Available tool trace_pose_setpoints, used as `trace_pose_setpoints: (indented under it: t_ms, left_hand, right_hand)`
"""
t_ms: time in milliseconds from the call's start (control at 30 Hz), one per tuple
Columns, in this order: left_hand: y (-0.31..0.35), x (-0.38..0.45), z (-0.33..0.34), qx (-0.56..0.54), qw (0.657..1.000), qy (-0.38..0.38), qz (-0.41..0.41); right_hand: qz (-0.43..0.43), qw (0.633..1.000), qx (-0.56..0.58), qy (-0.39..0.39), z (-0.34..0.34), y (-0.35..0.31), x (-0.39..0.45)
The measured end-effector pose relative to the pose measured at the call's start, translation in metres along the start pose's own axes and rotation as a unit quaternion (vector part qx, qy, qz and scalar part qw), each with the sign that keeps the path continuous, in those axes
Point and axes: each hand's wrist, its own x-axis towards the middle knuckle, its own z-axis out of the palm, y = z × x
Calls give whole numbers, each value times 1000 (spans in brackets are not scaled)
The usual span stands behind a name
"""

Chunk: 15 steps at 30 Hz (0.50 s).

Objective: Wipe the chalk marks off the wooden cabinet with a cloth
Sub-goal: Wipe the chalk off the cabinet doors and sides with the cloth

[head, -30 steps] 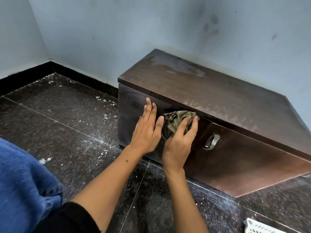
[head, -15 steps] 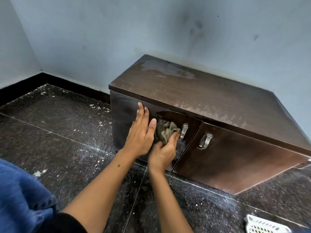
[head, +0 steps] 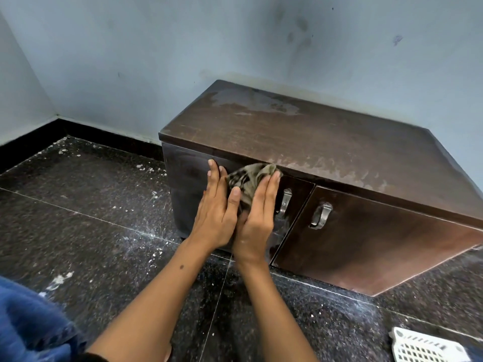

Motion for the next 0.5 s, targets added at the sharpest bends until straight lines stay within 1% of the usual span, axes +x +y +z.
trace_pose_setpoints:
  t_ms: [100, 167, 267, 300, 333, 367, 400, 433, 467, 500]
  left_hand:
    - [-4, 0, 3, 13, 1000, 3, -2]
    - [-3, 0, 3, 22, 1000, 5, -2]
    - [0, 0, 1, 19, 1000, 4, -5]
    - [0, 0, 1, 15, 1000, 2, -6]
    - [0, 0, 0, 12, 1000, 1, -9]
    - [1, 0, 0, 12, 1000, -2, -11]
    - [2, 0, 0, 14, 1000, -5, -13]
    - [3, 0, 0, 14, 1000, -6, -15]
    - [3, 0, -1, 11, 1000, -6, -17]
    - [3, 1, -1, 7, 1000, -4, -18]
  right_hand:
    - [-18, 996, -88, -14, -4, 9, 2]
    - [-13, 990, -137, -42, -5, 15, -6]
    - [13, 987, -136, -88, 2, 15, -20]
    - [31, 987, -116, -109, 4, 13, -25]
    - [76, 986, -76, -129, 3, 8, -30]
    - [157, 978, -23, -136, 0, 3, -35]
    - [242, 961, 14, -130, -2, -1, -37]
    - [318, 941, 63, -96, -6, -7, -36]
    - [328, 940, 84, -40, -12, -15, -32]
    - [283, 954, 96, 8, -20, -25, -24]
